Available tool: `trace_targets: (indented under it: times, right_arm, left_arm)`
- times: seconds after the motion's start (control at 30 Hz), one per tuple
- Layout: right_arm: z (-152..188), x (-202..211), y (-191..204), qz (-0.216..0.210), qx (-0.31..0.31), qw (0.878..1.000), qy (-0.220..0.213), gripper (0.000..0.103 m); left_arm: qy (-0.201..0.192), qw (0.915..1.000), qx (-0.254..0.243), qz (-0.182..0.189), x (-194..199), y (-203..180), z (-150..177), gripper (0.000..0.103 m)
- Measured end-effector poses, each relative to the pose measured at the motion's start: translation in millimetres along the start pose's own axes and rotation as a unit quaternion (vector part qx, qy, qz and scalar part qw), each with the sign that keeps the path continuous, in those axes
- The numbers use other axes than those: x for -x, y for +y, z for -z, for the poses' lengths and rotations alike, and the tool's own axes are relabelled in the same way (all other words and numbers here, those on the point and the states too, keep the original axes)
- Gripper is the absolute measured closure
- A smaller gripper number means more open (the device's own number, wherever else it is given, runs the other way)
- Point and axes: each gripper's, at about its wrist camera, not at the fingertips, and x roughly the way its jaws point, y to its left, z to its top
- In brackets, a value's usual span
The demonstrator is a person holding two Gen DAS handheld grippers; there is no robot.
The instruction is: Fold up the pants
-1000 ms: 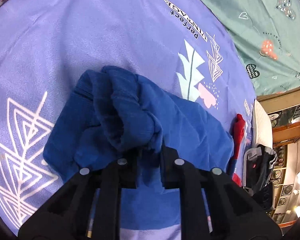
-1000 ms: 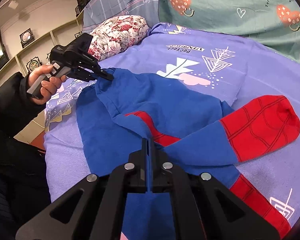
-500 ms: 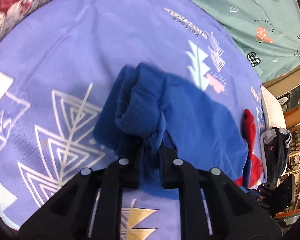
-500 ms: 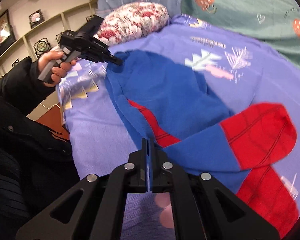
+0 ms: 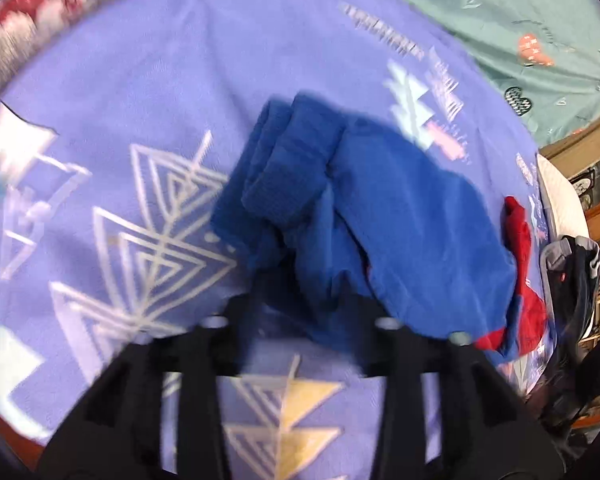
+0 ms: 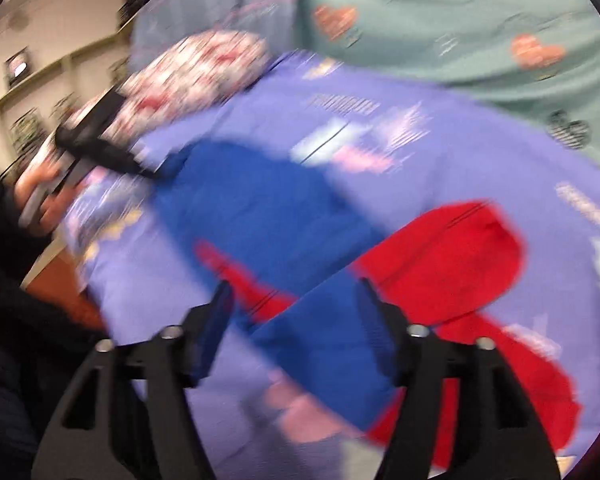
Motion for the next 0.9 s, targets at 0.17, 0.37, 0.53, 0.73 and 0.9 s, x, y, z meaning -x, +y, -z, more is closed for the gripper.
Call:
trace_targets:
  times: [0.17, 0.37, 0.53, 0.73, 0.9]
  right_arm:
    - [-48, -15, -69, 0.1, -0.093, 0.99, 0.018, 0.017]
    - [-73, -119, -98, 0.207, -0.127, 0.961, 0.132, 0.015]
    - [-41, -144, -93, 0.252, -0.048, 0.945, 0.201, 0.1]
    - [5, 1, -120, 0.235, -0.177, 0.954, 0.058, 0.1]
    - [103, 64, -118, 0.165, -0.321, 0.933, 0.002, 0.099]
  left_arm:
    - [-0.058, 0.9949, -0.08, 0.019, 38, -48, 8, 0.032]
    - [-0.012, 0.9915, -0.128, 0.023, -20, -90, 18, 0.031]
    - [0.012, 0.9928, -0.119, 0.01, -50, -78, 25, 0.031]
    - [0.006, 0.9928, -0.117, 0.026, -49, -70, 30, 0.031]
    - [0.0, 0.9923, -0.119, 0.035, -48, -69, 33, 0.028]
